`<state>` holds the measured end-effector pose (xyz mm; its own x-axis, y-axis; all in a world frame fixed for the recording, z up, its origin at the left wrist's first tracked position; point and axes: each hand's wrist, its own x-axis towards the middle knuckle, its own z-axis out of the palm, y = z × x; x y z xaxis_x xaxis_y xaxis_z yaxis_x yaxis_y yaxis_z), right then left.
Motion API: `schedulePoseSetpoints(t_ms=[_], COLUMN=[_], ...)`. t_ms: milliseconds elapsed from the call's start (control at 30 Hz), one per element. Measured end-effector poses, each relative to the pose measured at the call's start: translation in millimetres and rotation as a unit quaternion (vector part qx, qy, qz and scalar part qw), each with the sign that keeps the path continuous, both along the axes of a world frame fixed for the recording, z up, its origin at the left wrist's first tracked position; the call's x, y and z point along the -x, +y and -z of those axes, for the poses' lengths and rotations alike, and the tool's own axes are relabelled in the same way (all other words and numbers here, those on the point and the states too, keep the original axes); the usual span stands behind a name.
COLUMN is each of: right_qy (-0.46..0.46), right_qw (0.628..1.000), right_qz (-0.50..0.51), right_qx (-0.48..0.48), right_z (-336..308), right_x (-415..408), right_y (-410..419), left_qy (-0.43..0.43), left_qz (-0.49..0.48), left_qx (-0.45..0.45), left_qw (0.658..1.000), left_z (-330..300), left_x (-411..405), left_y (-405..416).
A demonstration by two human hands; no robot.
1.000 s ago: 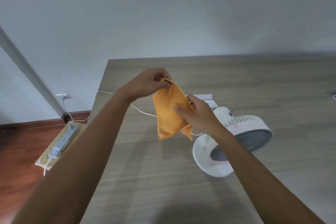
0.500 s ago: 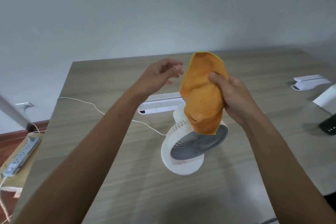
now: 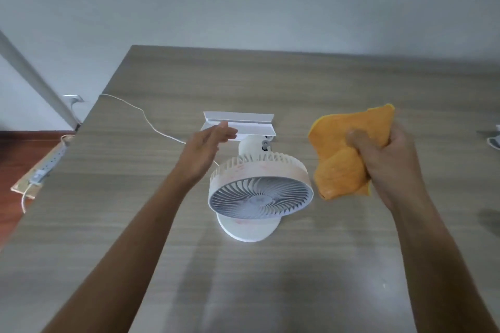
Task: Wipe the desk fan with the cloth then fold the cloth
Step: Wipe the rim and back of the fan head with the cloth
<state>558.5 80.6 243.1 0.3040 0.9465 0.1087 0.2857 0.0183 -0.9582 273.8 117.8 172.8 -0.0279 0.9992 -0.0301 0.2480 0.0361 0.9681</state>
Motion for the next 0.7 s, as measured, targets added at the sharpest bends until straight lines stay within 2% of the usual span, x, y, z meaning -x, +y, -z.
schedulePoseSetpoints(t_ms=[133,267,400,500,600,700], right_qy=[-0.105,-0.147,-0.178,-0.231,-0.247,-0.24], right_qw=[0.994,0.988,0.977,0.958,0.954,0.958], right_qz=[0.007,-0.01,-0.096,-0.135,-0.118,-0.104], right_qx=[-0.031,-0.044,-0.07,-0.106,-0.118,-0.116], right_z=[32.9,63.5,89.9,106.7,108.8,108.6], right_x=[7.9,32.2,56.7,70.1,77.2,78.2], right_y=[-6.8,-24.2,-40.3,-44.9,-46.2,-47.3], left_qy=[-0.03,-0.073,-0.116,-0.158,-0.088,-0.065], left_qz=[-0.081,-0.118,-0.131,-0.078,0.014,0.067], left_qx=[-0.001,0.004,0.007,0.026,0.004,0.027], left_qw=[0.996,0.99,0.985,0.984,0.996,0.995], left_z=[30.8,47.6,59.5,65.2,68.1,79.0], left_x=[-2.1,-12.6,-18.0,-12.5,4.3,21.5], left_y=[-22.0,-30.9,-35.6,-42.7,-55.0,-60.2])
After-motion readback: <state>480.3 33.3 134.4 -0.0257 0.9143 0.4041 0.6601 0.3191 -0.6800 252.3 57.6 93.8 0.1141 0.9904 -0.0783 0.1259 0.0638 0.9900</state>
